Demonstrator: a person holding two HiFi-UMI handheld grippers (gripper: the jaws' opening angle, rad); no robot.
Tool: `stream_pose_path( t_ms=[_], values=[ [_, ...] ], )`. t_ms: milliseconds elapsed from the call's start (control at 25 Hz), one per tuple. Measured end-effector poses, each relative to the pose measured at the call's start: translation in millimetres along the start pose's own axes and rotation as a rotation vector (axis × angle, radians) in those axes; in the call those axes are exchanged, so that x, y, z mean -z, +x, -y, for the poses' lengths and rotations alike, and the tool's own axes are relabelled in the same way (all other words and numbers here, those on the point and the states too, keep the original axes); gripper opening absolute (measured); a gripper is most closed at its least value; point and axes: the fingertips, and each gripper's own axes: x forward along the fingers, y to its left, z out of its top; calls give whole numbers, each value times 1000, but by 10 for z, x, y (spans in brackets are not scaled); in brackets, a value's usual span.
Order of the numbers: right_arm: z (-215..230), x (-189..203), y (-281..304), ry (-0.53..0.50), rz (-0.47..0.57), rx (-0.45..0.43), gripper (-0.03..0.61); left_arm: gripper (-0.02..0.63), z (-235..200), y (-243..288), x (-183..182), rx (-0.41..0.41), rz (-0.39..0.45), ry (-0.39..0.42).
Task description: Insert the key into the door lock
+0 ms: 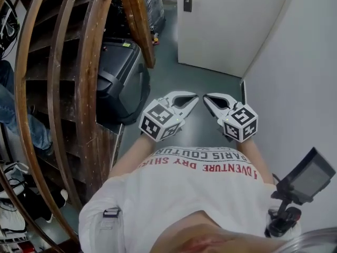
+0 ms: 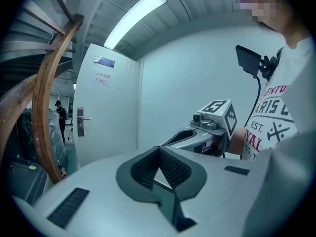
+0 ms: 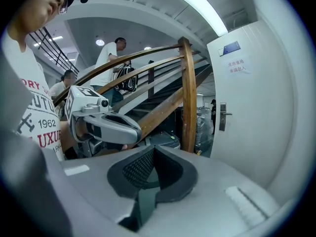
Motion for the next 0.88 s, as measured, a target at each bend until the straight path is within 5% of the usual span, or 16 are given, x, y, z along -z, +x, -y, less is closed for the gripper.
stream_pose_path(
  t_ms=[880],
  values=[
    [-280, 93, -1091, -31, 5, 3, 2, 2, 1175, 117, -159, 11, -18, 19]
  ],
)
